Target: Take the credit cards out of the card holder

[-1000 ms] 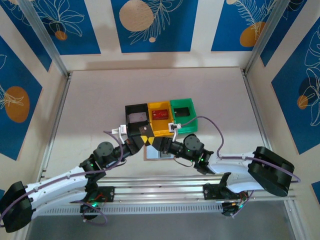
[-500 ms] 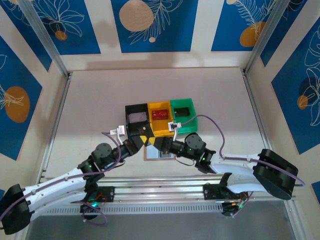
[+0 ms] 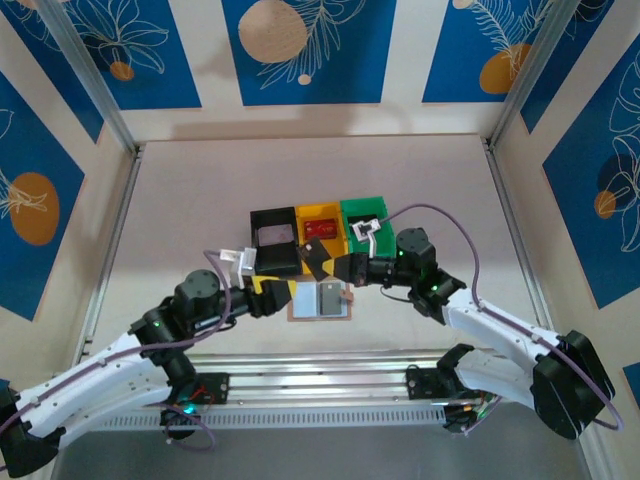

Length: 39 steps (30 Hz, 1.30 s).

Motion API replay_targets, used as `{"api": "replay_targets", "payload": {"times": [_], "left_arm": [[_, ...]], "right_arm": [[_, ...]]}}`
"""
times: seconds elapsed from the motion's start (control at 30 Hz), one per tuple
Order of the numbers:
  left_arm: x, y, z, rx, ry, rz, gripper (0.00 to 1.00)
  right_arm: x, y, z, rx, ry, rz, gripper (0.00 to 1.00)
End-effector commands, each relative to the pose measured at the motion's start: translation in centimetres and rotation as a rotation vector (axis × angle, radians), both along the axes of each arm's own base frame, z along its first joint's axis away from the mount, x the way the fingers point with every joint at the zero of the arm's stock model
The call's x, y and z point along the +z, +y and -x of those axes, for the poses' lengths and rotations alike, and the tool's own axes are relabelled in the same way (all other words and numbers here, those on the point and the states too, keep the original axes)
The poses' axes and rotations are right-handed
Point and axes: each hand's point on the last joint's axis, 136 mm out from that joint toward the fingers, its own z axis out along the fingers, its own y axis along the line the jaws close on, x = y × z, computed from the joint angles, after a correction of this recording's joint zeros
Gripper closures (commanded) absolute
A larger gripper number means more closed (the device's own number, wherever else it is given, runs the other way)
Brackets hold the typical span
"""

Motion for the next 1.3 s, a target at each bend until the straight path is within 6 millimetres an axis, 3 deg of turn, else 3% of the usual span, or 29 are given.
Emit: {"api": "replay_targets", "payload": {"times": [0.0, 0.1, 0.23, 0.5, 0.83, 1.17, 1.27], "left_arm": [[-2.2, 0.5, 2.1, -0.157, 0.012, -0.185, 0.17], [-2.3, 0.4, 2.3, -0.214, 0.032, -0.196, 0.15], [-1.0, -0.3, 2.3, -0.29, 0.052, -0.109, 0.15], [1.3, -1.5, 2.5, -0.417, 0.078, 0.036, 0.15], [1.9, -2.7, 2.9, -0.495, 0.122, 0.114, 0.27], [1.5, -3.0, 3.4, -0.537, 0.161, 0.148, 0.56], [1.5, -3.0, 3.5, -0.548, 0.169, 0.159, 0.74]], "right_arm": [[0.0, -0.5, 3.8, 0.22, 0.029, 0.016, 1.0], [0.0, -0.6, 4.9, 0.288, 0.02, 0.011, 1.0], [0.3, -0.5, 6.3, 0.386, 0.012, -0.01, 1.0], [0.4, -0.3, 7.4, 0.445, -0.004, -0.02, 1.0], [-0.2, 1.0, 8.6, 0.51, -0.006, -0.008, 1.0], [0.0, 1.6, 8.8, 0.527, -0.012, -0.008, 1.0], [0.0, 1.6, 8.7, 0.524, -0.013, -0.007, 1.0]]}}
